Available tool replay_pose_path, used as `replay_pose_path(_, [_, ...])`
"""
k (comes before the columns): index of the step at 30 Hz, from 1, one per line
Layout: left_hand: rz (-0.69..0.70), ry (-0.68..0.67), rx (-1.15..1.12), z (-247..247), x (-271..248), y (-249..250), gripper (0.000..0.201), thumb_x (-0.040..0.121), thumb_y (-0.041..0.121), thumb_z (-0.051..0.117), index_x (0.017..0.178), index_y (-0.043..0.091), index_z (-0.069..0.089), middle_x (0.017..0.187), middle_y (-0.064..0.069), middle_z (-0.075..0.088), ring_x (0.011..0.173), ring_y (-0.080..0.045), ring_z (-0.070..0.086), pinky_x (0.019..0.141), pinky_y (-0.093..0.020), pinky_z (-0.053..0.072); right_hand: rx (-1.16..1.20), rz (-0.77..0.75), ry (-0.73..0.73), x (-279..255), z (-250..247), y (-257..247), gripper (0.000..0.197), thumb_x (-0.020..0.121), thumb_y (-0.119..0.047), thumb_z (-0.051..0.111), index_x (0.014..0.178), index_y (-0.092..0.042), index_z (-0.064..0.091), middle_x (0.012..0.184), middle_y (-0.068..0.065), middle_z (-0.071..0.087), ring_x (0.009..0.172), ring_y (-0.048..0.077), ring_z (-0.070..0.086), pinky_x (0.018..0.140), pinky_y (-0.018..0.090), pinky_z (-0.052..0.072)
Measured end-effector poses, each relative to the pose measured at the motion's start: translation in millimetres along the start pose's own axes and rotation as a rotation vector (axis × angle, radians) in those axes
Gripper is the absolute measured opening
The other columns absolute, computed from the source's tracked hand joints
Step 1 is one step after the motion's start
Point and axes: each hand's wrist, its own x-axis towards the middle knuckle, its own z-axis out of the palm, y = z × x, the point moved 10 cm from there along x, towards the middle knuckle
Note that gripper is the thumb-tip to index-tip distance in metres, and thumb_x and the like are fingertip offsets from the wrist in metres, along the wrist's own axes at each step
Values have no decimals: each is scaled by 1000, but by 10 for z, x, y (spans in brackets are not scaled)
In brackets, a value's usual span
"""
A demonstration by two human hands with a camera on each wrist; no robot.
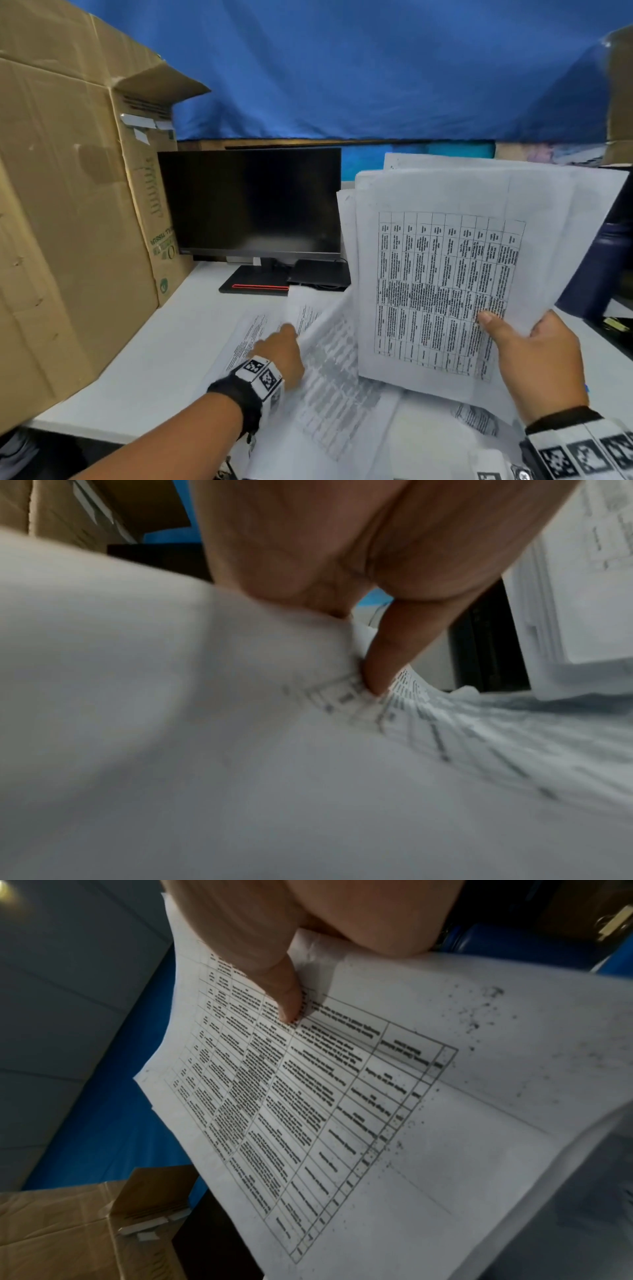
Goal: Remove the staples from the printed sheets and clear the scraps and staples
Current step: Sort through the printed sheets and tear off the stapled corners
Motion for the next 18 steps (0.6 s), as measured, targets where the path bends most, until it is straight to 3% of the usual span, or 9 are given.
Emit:
replay_pose_path(2, [92, 75, -229, -271, -103, 20, 42, 85, 3, 52, 118, 20, 32, 86, -1, 56, 68, -16, 56, 60, -28, 50, -3, -24, 30, 53, -65, -28, 14, 87, -15, 71, 85, -24, 60, 78, -13, 59, 78, 17, 60, 75, 31, 47])
replay_pose_path(4, [164, 164, -374, -531, -197, 39, 56, 85, 3, 54, 126, 25, 23, 86, -1, 58, 67, -17, 59, 53, -28, 48, 7, -30, 49, 119, -143, -13, 20, 85, -18, 73, 104, -20, 67, 91, -12, 68, 92, 19, 66, 89, 39, 52])
replay_pose_path(6, [226, 239, -527, -802, -312, 42, 70, 86, 6, 60, 137, 32, 20, 98, 2, 61, 79, -18, 63, 58, -28, 52, 55, -58, 46, 176, -204, -28, 30, 84, -21, 74, 113, -26, 68, 104, -10, 72, 99, 15, 68, 95, 44, 51])
replay_pose_path(9, [272, 368, -580, -1175, -409, -24, 43, 91, 18, 63, 130, 24, 47, 110, 3, 64, 89, -16, 63, 64, -24, 51, 247, -32, -5, 291, -244, -33, 26, 82, -17, 74, 99, -36, 72, 105, -10, 75, 102, 18, 70, 87, 41, 56])
replay_pose_path(10, [295, 406, -618, -1262, -444, -42, 32, 91, 21, 62, 122, 24, 54, 108, 3, 67, 88, -16, 65, 66, -27, 54, 333, 11, -61, 329, -201, -8, 28, 82, -13, 72, 101, -34, 72, 108, -6, 74, 104, 21, 70, 85, 42, 57])
replay_pose_path(12, [338, 455, -732, -1359, -505, -74, 22, 91, 23, 62, 113, 26, 60, 102, 3, 70, 88, -17, 69, 73, -35, 58, 466, 142, -199, 347, -60, 78, 37, 86, -7, 64, 120, -21, 67, 121, 7, 70, 112, 29, 66, 91, 53, 53])
replay_pose_path(14, [389, 435, -880, -1345, -588, -65, 22, 91, 21, 63, 110, 30, 63, 103, 5, 72, 92, -16, 70, 80, -40, 58, 513, 265, -346, 268, 119, 136, 45, 89, -5, 57, 133, -13, 58, 130, 13, 64, 117, 32, 63, 96, 60, 48])
replay_pose_path(18, [484, 267, -1154, -1104, -761, 138, 31, 87, 20, 66, 115, 31, 64, 116, 3, 73, 108, -22, 69, 95, -51, 52, 547, 388, -513, -49, 465, 110, 42, 94, 1, 46, 133, -10, 57, 126, 12, 67, 113, 31, 66, 86, 50, 56])
